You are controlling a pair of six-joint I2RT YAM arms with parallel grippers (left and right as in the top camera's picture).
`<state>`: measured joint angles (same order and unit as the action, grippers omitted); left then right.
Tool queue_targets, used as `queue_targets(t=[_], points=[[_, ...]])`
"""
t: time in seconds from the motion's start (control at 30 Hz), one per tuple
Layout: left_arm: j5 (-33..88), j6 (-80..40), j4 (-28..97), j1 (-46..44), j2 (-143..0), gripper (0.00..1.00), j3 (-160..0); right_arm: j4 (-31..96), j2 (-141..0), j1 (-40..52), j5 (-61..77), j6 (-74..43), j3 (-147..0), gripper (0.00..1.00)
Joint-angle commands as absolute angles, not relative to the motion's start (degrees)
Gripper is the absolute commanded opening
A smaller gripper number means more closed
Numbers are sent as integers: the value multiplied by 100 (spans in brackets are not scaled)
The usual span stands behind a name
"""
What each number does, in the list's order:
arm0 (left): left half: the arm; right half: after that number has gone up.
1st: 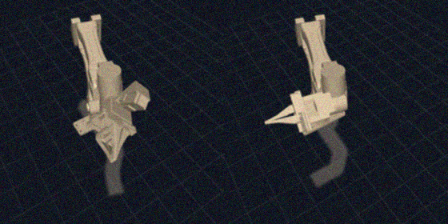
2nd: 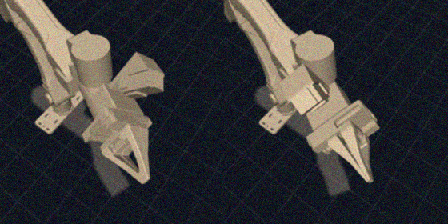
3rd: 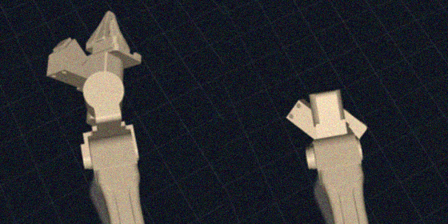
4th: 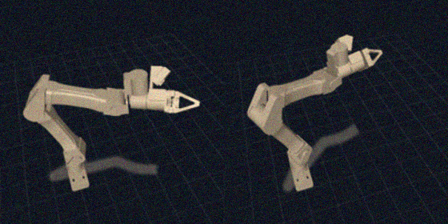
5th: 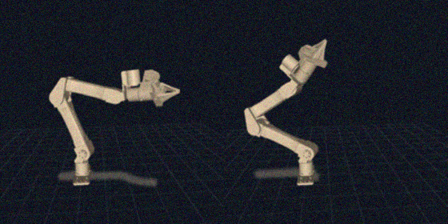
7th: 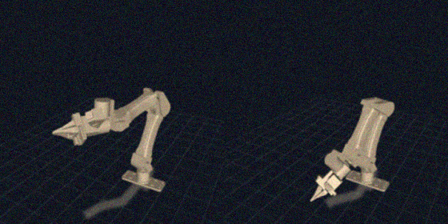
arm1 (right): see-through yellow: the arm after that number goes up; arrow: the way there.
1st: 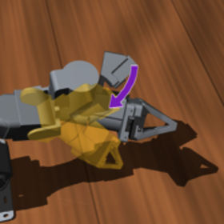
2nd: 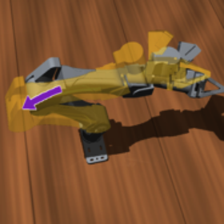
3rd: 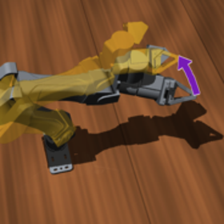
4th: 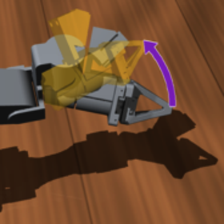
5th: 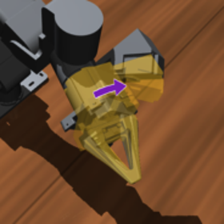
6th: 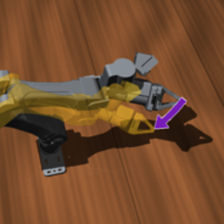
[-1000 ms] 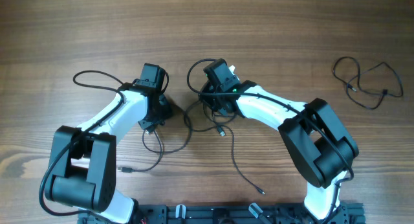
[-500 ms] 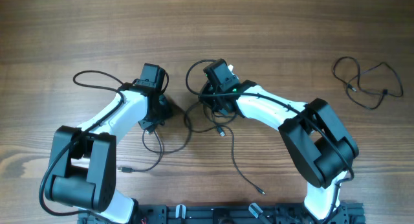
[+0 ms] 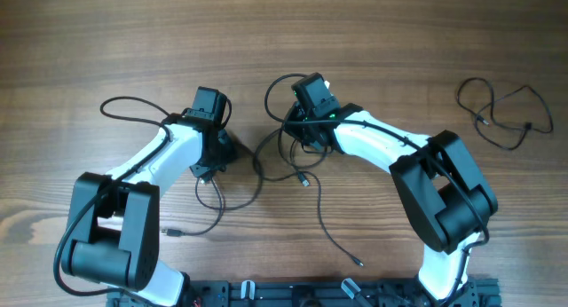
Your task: Untangle cables
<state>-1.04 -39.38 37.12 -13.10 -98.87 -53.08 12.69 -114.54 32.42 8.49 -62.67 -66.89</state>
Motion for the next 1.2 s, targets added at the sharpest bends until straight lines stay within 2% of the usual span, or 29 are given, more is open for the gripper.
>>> queue_targets(t=[0.0,0.1,0.27,0.4,0.43,0.5,0.63,0.7,0.83,0.9,1.0,1.17], points=[[-244,-3966,3691,-1262,-10064,47,-5120,1260,-11561,3199,593,-6147,-6591,13],[-244,-3966,3691,-1262,-10064,47,-5120,1131,-11561,3199,596,-6152,-6591,4],[-244,-3966,3691,-1262,-10064,47,-5120,972,-11535,3194,646,-6038,-6595,4],[-242,-3966,3710,-1262,-10064,47,-5120,956,-11091,3065,1011,-4722,-6766,4],[-242,-3966,3710,-1262,-10064,47,-5120,978,-10888,3028,1308,-3887,-6827,5],[-242,-3968,3708,-1262,-10064,46,-5120,1420,-10617,3020,1815,-2248,-6912,24],[-242,-3968,3710,-1262,-10064,46,-5120,2012,-10591,3020,1498,204,-6914,36],[-242,-3968,3710,-1262,-10064,46,-5120,2016,-10591,3020,1503,1000,-6910,46],[-242,-3968,3710,-1262,-10064,47,-5120,2029,-10637,3138,1507,2128,-6888,54],[-242,-3966,3717,-1262,-10064,47,-5120,2051,-10652,3183,1507,2462,-6888,62],[-239,-3966,3717,-1262,-10064,46,-5120,2049,-10652,3192,1551,2845,-6888,64],[-242,-3968,3719,-1262,-10064,46,-5120,2056,-10667,3192,1546,2849,-6888,59]])
